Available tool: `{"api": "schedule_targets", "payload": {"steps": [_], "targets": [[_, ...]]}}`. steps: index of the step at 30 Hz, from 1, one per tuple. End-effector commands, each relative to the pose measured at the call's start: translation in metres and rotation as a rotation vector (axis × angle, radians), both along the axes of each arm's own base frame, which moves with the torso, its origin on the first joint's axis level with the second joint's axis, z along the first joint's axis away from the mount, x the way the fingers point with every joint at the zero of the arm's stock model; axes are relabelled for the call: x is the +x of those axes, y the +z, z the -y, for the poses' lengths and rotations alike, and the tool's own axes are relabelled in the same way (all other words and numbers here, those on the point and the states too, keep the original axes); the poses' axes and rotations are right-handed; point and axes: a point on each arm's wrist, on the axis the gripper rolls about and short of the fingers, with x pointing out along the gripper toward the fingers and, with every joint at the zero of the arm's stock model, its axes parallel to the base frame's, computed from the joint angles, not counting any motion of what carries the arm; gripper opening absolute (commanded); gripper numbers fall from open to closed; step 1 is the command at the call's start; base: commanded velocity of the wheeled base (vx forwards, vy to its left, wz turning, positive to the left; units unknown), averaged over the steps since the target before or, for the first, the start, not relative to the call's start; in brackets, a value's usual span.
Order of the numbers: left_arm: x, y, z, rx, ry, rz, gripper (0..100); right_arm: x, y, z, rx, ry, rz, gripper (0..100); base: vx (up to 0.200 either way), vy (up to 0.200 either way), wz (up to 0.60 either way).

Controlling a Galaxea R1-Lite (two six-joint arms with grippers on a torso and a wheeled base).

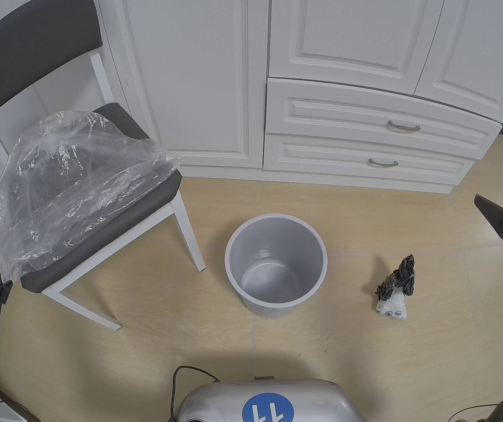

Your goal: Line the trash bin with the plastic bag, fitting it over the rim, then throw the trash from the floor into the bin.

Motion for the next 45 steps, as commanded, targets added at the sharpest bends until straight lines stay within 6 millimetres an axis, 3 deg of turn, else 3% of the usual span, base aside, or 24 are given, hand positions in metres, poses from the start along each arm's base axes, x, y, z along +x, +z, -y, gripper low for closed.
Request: {"api": "schedule_targets", "payload": {"steps": [1, 7, 28, 34, 44, 45], "targets": [[0.01, -0.01, -0.006, -0.015, 0.006, -0.027, 100, -0.007, 0.006, 0.002, 0.013, 0.003, 0.038, 100, 0.0, 0.0, 0.0], [0.018, -0.015, -0.015, -0.035, 0.044, 0.025, 100, -0.013, 0.011, 0.004, 0.023, 0.018, 0.067, 100, 0.0, 0.0, 0.0], [0.015, -0.039, -0.004, -0.237, 0.133, 0.319, 100, -0.034, 0.026, 0.01, 0.053, 0.067, 0.167, 100, 0.0, 0.0, 0.0], [0.007, -0.018, -0.001, -0.267, 0.141, 0.492, 100, -0.037, 0.028, 0.011, 0.057, 0.067, 0.182, 100, 0.0, 0.0, 0.0], [-0.003, 0.01, 0.005, -0.208, 0.102, 0.616, 100, -0.035, 0.028, 0.011, 0.065, 0.07, 0.176, 100, 0.0, 0.0, 0.0], [-0.005, 0.021, 0.006, -0.191, 0.092, 0.654, 100, -0.035, 0.028, 0.01, 0.071, 0.073, 0.172, 100, 0.0, 0.0, 0.0]]}}
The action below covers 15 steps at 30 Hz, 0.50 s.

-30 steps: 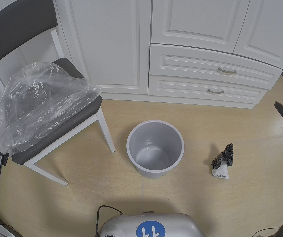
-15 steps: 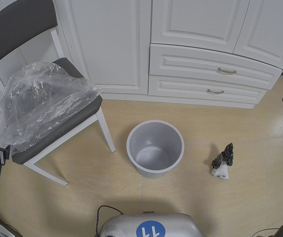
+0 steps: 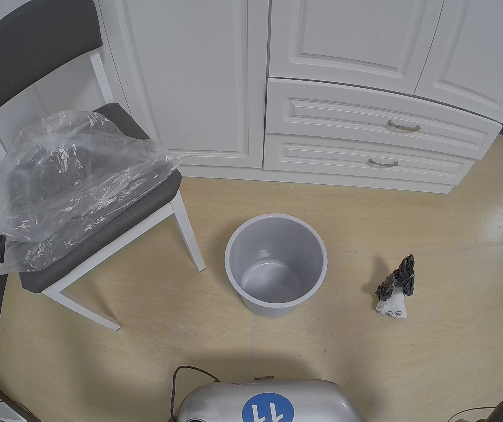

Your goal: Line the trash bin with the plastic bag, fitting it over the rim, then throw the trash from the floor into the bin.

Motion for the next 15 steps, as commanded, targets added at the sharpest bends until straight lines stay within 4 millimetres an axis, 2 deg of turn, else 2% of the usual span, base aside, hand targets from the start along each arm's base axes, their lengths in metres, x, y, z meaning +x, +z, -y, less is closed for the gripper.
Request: {"api": "schedule_targets", "payload": {"steps": [1, 3, 15], "targets": [[-0.008, 0.021, 0.004, 0.044, 0.0, 0.084, 100, 0.001, 0.0, 0.0, 0.007, 0.004, -0.003, 100, 0.0, 0.0, 0.0], [-0.008, 0.025, 0.004, 0.052, 0.0, 0.09, 100, 0.003, -0.001, -0.001, 0.008, 0.008, -0.011, 100, 0.0, 0.0, 0.0], [-0.004, 0.015, 0.007, 0.039, -0.026, 0.045, 100, 0.004, -0.001, -0.001, 0.007, 0.006, -0.015, 100, 0.0, 0.0, 0.0]]}}
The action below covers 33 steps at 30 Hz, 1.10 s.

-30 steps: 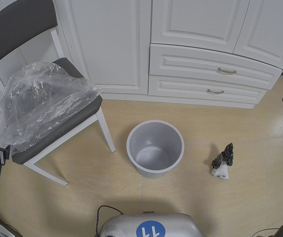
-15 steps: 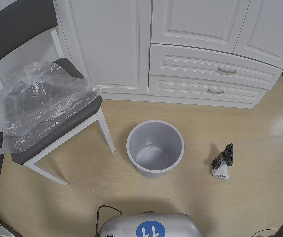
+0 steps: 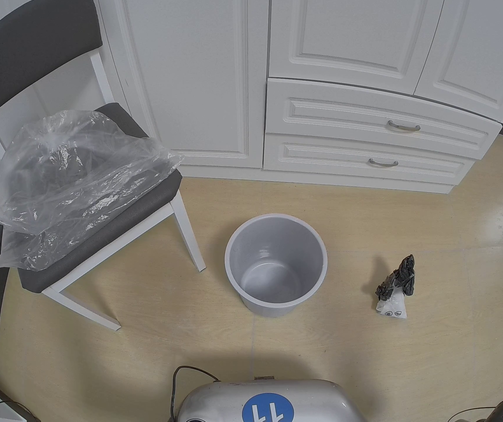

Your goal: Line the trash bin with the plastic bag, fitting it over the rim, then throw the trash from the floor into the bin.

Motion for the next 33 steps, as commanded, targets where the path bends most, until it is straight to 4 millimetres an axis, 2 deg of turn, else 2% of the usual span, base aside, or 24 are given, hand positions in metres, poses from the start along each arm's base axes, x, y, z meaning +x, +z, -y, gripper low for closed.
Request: {"api": "schedule_targets", "payload": {"steps": [1, 6, 7, 23, 29, 30, 33], "targets": [[-0.001, -0.001, 0.001, 0.0, -0.001, -0.001, 100, 0.001, -0.001, 0.0, -0.002, -0.001, -0.005, 100, 0.0, 0.0, 0.0], [-0.001, -0.002, 0.001, 0.0, -0.001, -0.004, 100, 0.001, 0.0, 0.0, -0.002, -0.001, -0.004, 100, 0.0, 0.0, 0.0], [-0.002, -0.002, 0.001, -0.001, -0.002, -0.006, 0, 0.001, 0.0, 0.0, -0.001, -0.001, -0.002, 100, 0.0, 0.0, 0.0], [-0.01, -0.016, 0.013, -0.018, -0.045, -0.035, 0, 0.004, -0.004, -0.001, -0.008, 0.0, -0.02, 100, 0.0, 0.0, 0.0], [-0.022, -0.007, 0.024, 0.002, -0.136, 0.032, 0, 0.004, -0.004, -0.001, -0.009, 0.0, -0.019, 100, 0.0, 0.0, 0.0], [-0.028, -0.001, 0.029, 0.017, -0.205, 0.062, 0, 0.004, -0.005, -0.001, -0.012, 0.0, -0.024, 100, 0.0, 0.0, 0.0], [-0.028, 0.007, 0.036, 0.034, -0.291, 0.083, 0, 0.004, -0.008, -0.001, -0.024, -0.006, -0.035, 100, 0.0, 0.0, 0.0]]}}
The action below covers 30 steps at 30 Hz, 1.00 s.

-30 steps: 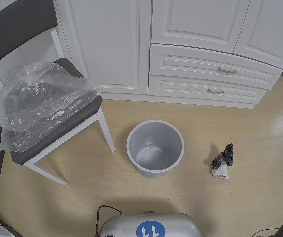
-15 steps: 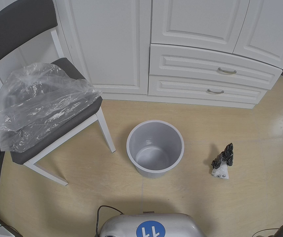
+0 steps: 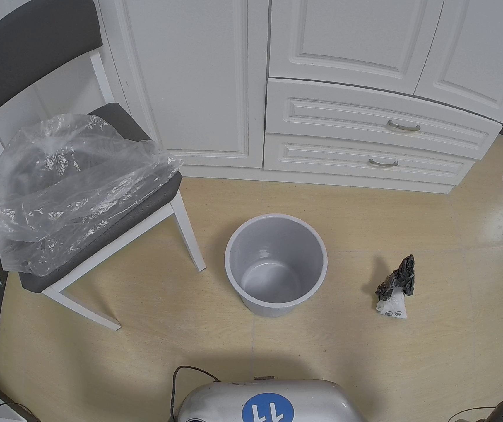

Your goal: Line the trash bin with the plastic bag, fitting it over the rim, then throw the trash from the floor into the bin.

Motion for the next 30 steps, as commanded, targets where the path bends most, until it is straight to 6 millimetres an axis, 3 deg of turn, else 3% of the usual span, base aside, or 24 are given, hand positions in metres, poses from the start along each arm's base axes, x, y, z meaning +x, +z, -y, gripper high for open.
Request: {"api": "schedule_targets", "payload": {"steps": [1, 7, 10, 18, 25, 30], "targets": [[-0.007, 0.017, 0.015, 0.032, -0.11, 0.075, 0, 0.001, -0.006, 0.0, -0.016, -0.004, -0.02, 100, 0.0, 0.0, 0.0], [0.001, 0.028, 0.031, -0.026, -0.24, 0.096, 0, 0.004, -0.01, 0.0, -0.034, -0.016, -0.037, 100, 0.0, 0.0, 0.0], [0.006, 0.051, 0.058, -0.168, -0.435, 0.17, 0, 0.005, -0.02, 0.0, -0.115, -0.029, -0.053, 100, 0.0, 0.0, 0.0], [0.004, 0.095, 0.085, -0.275, -0.609, 0.27, 0, 0.007, -0.026, -0.009, -0.19, 0.036, -0.067, 100, 0.0, 0.0, 0.0], [-0.02, 0.096, 0.102, -0.364, -0.679, 0.284, 0, 0.005, -0.027, -0.013, -0.192, 0.086, -0.07, 100, 0.0, 0.0, 0.0], [-0.032, 0.104, 0.108, -0.407, -0.764, 0.311, 0, 0.008, -0.039, -0.02, -0.208, 0.131, -0.119, 100, 0.0, 0.0, 0.0]]}}
